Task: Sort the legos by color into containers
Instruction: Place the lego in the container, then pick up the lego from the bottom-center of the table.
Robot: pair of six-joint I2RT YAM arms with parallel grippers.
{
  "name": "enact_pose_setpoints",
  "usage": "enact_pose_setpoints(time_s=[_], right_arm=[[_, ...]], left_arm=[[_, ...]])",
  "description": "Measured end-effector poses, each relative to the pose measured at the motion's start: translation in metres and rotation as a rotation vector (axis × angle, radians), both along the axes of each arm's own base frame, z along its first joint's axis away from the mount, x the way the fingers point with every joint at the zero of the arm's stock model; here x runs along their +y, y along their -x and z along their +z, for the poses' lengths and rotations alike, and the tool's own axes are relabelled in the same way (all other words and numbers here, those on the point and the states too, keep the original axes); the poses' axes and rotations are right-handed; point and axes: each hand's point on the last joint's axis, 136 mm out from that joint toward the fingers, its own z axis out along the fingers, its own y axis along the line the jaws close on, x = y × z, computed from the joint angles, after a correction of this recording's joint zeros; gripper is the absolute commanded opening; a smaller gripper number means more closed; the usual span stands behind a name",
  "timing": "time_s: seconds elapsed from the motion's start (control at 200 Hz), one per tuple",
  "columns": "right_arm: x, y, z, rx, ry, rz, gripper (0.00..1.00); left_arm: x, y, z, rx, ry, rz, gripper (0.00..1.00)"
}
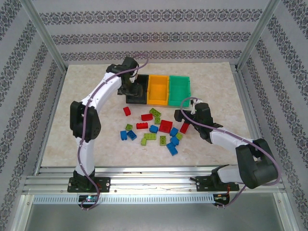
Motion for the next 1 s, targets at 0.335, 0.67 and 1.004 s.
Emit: enact_pose_setpoints(time_s=[0.335, 0.67, 1.004], right_arm=[[0.016, 0.005, 0.001, 0.021, -0.038, 0.065, 0.98], [0.057, 0.052, 0.010, 0.147, -0.019, 0.216, 0.98], [0.097, 0.103, 0.028, 0.235, 0.127, 0.391, 0.98]], left_arm=[[0.041, 0.028, 0.005, -0.017, 0.055, 0.042, 0.73], [0.046, 0.051, -0.007, 0.004, 0.059, 0.010, 0.73], [0.044, 0.053, -0.009, 0.008, 0.071, 0.006, 0.73]])
